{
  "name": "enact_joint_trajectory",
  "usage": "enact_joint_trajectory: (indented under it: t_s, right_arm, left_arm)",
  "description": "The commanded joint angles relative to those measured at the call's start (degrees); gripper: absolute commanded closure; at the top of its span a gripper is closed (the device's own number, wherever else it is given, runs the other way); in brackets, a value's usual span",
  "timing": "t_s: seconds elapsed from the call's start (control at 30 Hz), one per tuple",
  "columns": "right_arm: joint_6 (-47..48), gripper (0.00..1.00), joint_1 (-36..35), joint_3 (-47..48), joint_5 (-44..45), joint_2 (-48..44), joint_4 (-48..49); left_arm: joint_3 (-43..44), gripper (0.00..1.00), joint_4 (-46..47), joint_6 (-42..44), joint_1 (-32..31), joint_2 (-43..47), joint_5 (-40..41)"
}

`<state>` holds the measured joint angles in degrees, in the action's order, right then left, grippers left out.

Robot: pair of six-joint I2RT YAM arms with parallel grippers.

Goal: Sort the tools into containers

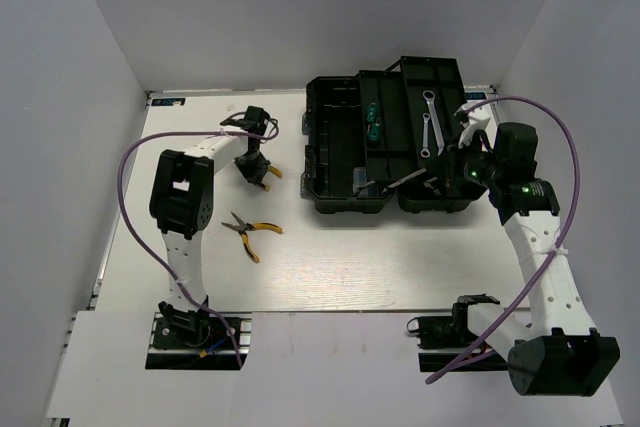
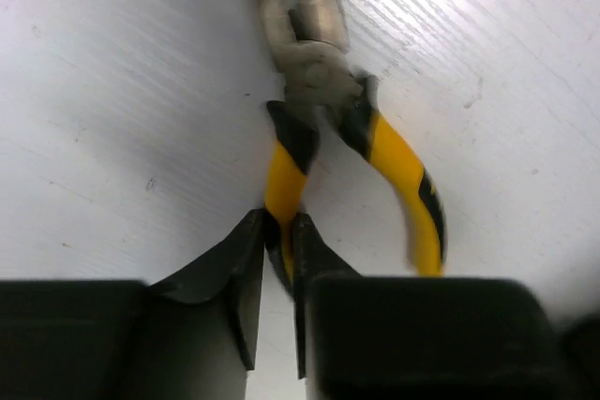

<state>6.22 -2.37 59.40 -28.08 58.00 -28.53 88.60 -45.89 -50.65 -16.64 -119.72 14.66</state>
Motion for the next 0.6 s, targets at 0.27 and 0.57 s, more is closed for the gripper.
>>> enact_joint_trajectory:
  t_s: [0.27, 0.57]
  right_arm:
    - [2.7, 0.55, -0.5, 0.0, -6.9, -1.5, -0.7]
    - [4.2, 0.59, -2.1, 1.0, -8.0, 0.6, -2.3]
  left_arm:
    - [-0.9, 1.0, 4.7, 8.6, -1.2, 12.2, 4.5]
    - [8.3, 1.0, 20.1, 30.5, -4.3, 12.3, -38.3]
